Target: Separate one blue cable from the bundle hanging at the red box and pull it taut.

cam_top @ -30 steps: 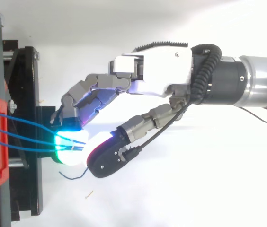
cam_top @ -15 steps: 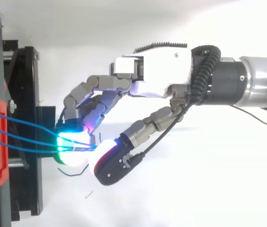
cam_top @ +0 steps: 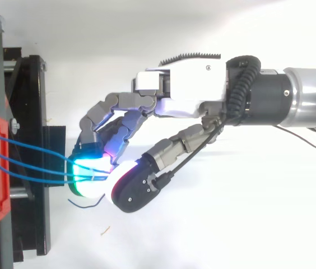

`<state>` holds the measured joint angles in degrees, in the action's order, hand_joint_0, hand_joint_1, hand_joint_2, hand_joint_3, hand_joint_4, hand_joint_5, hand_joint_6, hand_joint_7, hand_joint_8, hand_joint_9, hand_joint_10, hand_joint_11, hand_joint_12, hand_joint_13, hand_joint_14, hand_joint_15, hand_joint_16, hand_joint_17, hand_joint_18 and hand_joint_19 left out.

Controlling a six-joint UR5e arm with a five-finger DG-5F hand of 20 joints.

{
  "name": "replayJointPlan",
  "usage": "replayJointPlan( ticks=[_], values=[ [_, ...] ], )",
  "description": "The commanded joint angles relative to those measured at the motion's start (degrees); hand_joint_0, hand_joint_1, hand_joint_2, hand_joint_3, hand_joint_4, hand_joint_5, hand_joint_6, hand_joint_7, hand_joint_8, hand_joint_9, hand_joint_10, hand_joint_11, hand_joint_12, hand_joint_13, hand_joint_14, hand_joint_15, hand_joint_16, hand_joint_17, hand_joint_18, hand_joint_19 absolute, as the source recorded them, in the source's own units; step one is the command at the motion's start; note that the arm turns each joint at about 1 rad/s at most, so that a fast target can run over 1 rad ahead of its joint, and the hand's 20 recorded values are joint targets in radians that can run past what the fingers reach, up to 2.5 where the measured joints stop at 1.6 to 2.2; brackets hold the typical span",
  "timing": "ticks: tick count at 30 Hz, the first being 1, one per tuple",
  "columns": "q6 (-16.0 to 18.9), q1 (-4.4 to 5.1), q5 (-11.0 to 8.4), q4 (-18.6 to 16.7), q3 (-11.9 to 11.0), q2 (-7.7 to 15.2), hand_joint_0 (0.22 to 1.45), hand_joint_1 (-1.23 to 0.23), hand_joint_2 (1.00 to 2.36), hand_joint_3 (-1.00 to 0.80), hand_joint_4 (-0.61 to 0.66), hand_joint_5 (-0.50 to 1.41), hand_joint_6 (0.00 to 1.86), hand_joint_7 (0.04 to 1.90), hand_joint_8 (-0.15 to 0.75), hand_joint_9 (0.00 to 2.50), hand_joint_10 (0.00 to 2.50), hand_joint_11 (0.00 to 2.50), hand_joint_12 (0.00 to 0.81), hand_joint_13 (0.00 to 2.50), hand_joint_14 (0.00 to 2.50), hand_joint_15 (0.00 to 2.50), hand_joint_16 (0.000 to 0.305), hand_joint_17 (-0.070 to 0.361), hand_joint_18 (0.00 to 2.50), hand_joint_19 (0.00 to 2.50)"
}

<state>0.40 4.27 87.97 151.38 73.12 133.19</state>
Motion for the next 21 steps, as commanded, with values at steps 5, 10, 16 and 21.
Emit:
replayJointPlan(
  ticks=[5, 10, 16, 21],
  values=[
    [-0.05, -0.22, 0.27, -0.12, 0.00, 0.05, 0.61, -0.67, 1.01, -0.33, 0.10, -0.17, 0.84, 0.97, 0.304, 0.93, 0.02, 0.83, 0.291, 0.73, 0.01, 0.32, 0.023, 0.052, 0.51, 0.16],
    [-0.14, -0.05, 0.27, 0.23, 0.00, 0.05, 0.61, -0.76, 1.01, -0.23, 0.08, -0.18, 0.85, 1.01, 0.315, 0.93, 0.02, 0.85, 0.300, 0.74, 0.01, 0.32, 0.025, 0.055, 0.53, 0.15],
    [-0.05, -0.13, 0.27, 0.23, 0.00, 0.05, 0.63, -0.81, 1.01, -0.24, 0.08, -0.19, 0.87, 0.96, 0.307, 0.91, 0.02, 0.87, 0.298, 0.74, 0.01, 0.32, 0.024, 0.054, 0.53, 0.17],
    [-0.14, -0.31, 0.27, 0.23, 0.00, 0.05, 0.67, -0.87, 1.01, -0.28, 0.07, -0.19, 0.87, 0.98, 0.301, 0.91, 0.02, 0.86, 0.295, 0.74, 0.01, 0.32, 0.024, 0.053, 0.55, 0.18]
  ],
)
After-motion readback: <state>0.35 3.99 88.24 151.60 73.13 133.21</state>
